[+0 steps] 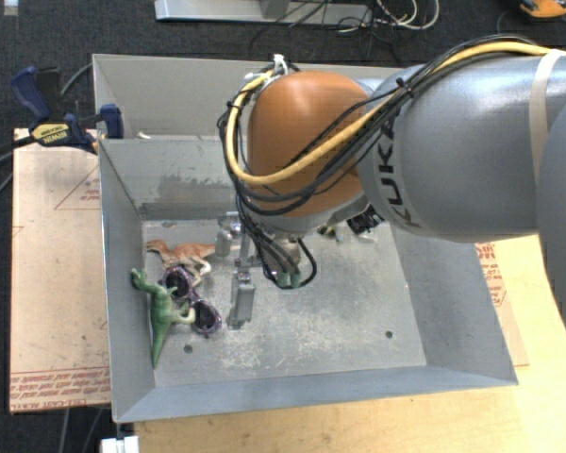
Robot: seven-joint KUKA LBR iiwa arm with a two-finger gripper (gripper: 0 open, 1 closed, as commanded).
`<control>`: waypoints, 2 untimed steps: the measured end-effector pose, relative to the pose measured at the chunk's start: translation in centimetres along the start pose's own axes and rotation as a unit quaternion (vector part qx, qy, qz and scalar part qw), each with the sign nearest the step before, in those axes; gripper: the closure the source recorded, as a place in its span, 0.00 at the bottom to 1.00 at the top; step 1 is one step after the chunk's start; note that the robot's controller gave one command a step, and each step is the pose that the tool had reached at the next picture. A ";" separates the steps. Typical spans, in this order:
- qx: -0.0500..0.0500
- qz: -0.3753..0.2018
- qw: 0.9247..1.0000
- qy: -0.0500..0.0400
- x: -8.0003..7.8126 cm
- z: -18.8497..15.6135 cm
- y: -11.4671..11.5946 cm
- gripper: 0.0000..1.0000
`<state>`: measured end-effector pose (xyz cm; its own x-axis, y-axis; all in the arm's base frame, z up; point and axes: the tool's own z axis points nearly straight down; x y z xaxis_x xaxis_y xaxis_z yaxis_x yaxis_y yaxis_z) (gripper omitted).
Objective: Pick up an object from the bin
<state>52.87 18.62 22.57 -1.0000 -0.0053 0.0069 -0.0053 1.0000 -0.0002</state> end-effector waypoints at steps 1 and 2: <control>-0.001 0.003 1.000 -0.004 -0.2 -0.5 -0.2 0.00; -0.001 0.147 0.989 -0.002 0.6 10.1 2.5 0.00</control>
Offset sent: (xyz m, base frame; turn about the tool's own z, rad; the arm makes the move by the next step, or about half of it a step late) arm -0.0119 0.0378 -0.1557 0.4424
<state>52.20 21.11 12.44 -0.9581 0.2865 0.0027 0.2865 0.9581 0.0005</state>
